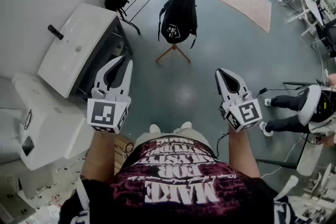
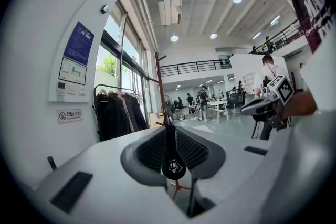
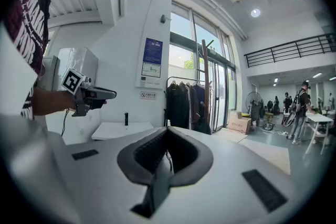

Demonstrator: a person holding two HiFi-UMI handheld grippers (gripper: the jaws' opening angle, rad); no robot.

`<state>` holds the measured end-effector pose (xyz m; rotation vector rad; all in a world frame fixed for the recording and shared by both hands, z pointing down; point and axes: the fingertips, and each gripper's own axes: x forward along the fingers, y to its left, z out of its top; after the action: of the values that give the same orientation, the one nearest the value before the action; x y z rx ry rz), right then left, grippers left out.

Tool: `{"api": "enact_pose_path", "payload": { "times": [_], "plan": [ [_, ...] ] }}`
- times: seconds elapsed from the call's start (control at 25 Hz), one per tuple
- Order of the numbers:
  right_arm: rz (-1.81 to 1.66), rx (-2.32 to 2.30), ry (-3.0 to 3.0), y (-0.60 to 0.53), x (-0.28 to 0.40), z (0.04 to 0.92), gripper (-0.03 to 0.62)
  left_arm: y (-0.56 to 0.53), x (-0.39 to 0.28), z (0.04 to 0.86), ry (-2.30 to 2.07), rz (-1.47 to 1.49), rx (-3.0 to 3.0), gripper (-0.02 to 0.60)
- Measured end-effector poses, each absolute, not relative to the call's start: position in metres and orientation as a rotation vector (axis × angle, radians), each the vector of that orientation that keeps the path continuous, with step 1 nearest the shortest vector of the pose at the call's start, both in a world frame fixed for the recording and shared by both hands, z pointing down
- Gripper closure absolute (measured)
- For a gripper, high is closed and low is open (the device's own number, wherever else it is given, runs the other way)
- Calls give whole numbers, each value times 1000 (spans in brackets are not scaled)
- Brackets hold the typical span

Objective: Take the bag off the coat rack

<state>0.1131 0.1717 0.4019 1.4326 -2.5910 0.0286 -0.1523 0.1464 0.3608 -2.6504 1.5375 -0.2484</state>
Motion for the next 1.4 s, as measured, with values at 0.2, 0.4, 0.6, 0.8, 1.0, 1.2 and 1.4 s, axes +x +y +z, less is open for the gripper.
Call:
{"api": "enact_pose_path", "payload": {
  "times": [0.2,0.4,0.6,0.8,1.0,1.2,1.4],
  "plan": [
    [38,1485,-2563,185,91,400,588,161,-173,363,1514,-218,-2679,523],
    [60,1516,-2536,201,81,398,565,170,-178,368,1480,-186,-2721,523],
    [96,1554,-2478,213,88,407,500,175,-172,381,1440,-196,-2772,523],
    [115,1586,-2475,208,103,411,490,165,-164,387,1437,-198,-2786,523],
    [131,1584,-2498,188,111,413,477,146,-163,381,1473,-181,-2755,522],
    [127,1545,-2547,152,112,409,473,120,-157,379,1507,-190,-2741,522],
    [136,1508,-2578,122,113,410,471,95,-152,384,1553,-193,-2742,522]
  ]
}}
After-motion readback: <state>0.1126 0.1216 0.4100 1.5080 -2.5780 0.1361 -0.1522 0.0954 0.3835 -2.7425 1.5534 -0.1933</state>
